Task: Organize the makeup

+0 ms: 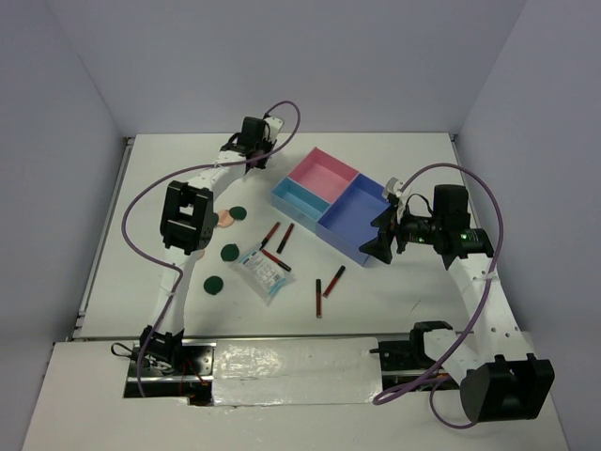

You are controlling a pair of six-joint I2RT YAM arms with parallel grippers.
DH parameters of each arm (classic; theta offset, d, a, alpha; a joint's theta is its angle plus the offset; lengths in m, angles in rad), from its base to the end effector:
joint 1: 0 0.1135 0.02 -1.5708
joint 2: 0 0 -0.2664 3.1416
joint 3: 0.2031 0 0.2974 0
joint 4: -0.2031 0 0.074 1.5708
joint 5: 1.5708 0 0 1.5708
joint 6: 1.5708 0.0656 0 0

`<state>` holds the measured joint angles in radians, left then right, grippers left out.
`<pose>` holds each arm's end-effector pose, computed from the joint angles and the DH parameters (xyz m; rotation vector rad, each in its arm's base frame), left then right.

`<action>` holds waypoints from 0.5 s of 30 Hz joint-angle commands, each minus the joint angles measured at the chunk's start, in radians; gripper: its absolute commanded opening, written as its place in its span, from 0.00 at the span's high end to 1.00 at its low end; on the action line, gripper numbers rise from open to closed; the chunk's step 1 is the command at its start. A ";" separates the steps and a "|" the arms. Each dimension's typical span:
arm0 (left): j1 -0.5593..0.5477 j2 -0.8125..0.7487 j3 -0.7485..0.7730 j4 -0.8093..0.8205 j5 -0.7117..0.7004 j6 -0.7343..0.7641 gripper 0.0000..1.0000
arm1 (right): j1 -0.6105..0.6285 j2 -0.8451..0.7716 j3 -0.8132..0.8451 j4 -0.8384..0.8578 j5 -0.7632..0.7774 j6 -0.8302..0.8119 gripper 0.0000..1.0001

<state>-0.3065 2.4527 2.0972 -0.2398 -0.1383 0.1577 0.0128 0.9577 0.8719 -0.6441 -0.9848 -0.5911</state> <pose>0.6078 -0.1829 0.1598 0.4194 2.1192 0.0640 0.2435 0.0578 0.2927 -1.0387 1.7432 0.7631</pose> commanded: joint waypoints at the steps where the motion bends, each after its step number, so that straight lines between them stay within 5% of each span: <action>1: -0.003 0.029 0.040 -0.049 -0.029 0.032 0.64 | -0.005 -0.010 0.047 0.011 -0.025 0.014 0.14; 3: -0.003 0.034 0.037 -0.075 -0.037 0.045 0.71 | -0.005 -0.010 0.049 0.011 -0.029 0.017 0.14; 6: -0.003 0.046 0.044 -0.113 -0.047 0.046 1.00 | -0.008 -0.011 0.050 0.012 -0.032 0.019 0.14; 15: 0.001 -0.063 -0.002 -0.052 -0.023 -0.003 1.00 | -0.005 -0.023 0.049 0.001 -0.034 0.014 0.14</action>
<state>-0.3099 2.4516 2.1147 -0.3038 -0.1711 0.1787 0.0124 0.9562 0.8780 -0.6449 -0.9924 -0.5800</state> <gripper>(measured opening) 0.023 0.857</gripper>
